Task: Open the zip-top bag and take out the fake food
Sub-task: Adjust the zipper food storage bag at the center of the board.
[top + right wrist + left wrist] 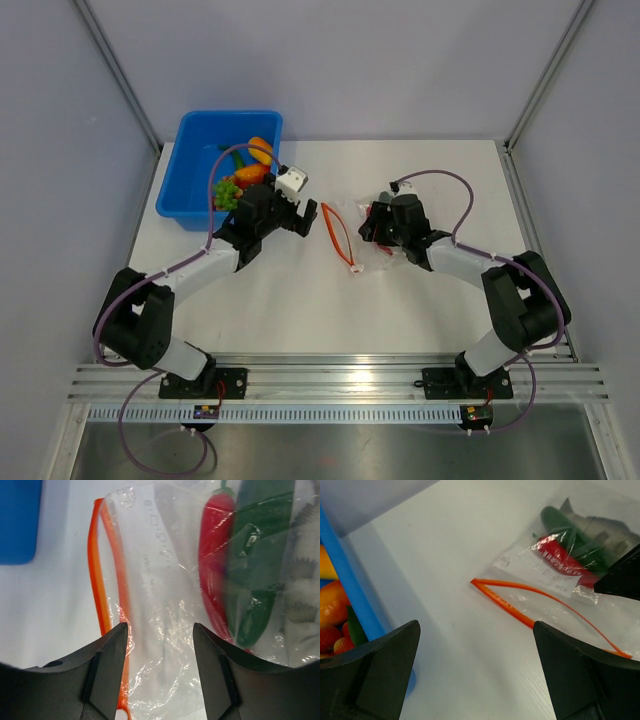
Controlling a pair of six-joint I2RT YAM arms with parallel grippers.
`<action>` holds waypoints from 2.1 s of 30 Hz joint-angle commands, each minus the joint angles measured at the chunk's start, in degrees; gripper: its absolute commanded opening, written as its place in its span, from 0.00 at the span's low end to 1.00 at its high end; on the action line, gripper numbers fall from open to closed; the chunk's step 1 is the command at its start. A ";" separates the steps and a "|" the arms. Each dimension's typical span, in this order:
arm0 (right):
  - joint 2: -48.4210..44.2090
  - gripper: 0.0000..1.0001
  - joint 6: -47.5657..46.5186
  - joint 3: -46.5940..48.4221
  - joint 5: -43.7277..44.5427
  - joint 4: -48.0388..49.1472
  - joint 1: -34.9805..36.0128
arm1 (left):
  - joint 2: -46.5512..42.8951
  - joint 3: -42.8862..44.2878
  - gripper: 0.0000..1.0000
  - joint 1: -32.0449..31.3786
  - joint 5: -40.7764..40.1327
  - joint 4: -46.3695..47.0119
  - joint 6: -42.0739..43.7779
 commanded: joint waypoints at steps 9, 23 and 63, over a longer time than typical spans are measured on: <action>2.29 0.57 -7.57 5.66 0.71 3.22 7.22 | 3.38 4.93 0.99 0.25 -3.34 -0.76 0.77; 11.07 0.45 -10.39 15.42 14.51 -4.86 12.41 | 5.48 6.96 0.99 0.34 -4.48 -3.13 -0.37; 8.00 0.00 -25.42 8.74 32.87 20.09 27.17 | 19.45 21.11 0.84 0.96 8.79 -20.10 -40.80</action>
